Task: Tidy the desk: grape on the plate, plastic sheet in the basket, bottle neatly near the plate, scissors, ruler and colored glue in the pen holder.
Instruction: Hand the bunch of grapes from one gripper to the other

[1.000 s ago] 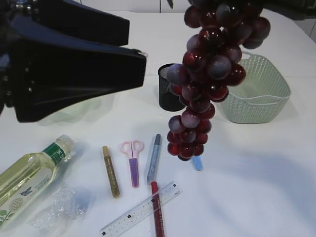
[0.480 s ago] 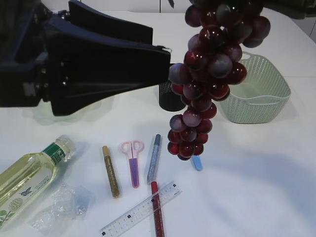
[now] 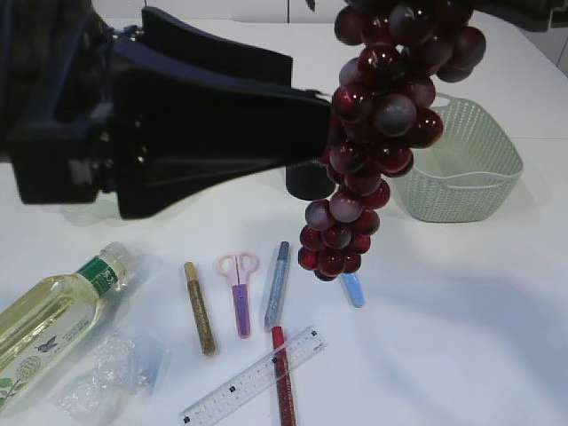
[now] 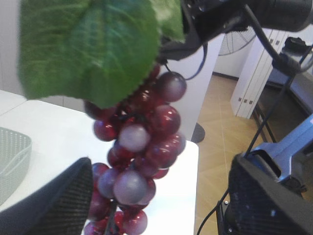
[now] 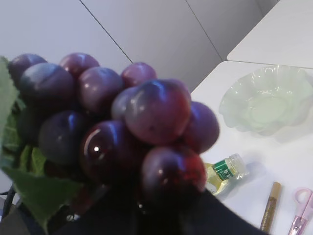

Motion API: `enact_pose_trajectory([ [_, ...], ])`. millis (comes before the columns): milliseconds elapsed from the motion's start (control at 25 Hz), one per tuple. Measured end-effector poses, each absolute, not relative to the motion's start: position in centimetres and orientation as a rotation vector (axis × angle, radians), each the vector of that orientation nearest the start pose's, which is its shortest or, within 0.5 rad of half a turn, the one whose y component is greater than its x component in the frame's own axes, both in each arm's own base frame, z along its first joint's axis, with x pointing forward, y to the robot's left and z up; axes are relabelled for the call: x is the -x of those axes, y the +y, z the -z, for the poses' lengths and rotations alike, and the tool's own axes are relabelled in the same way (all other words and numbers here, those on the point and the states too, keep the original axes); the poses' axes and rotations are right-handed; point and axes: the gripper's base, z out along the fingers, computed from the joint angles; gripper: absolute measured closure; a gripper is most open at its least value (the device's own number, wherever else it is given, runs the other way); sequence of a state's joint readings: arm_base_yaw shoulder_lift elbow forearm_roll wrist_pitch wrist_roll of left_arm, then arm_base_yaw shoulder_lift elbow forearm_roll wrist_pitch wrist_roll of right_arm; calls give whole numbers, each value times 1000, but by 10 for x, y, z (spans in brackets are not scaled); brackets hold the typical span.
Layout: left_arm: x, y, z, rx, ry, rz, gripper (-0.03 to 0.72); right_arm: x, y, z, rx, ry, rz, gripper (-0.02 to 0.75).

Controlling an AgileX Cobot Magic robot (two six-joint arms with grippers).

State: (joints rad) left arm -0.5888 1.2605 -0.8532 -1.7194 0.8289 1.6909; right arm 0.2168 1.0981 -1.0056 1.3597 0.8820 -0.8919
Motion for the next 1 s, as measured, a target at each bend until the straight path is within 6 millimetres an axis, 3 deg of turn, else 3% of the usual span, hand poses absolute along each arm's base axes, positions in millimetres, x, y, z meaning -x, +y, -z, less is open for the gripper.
enact_pose_trajectory([
  [280,-174,-220,-322,-1057,1554,1130,52,-197,114,-396,501,1829,-1173,629],
  [720,-205,-244,-314,-1061,1578,1110,52,-198,114,-395,499,1831,-1175,630],
  [1000,-212,-262,-304,-1109,1573,1185,54,-198,114,-395,502,1831,-1175,630],
])
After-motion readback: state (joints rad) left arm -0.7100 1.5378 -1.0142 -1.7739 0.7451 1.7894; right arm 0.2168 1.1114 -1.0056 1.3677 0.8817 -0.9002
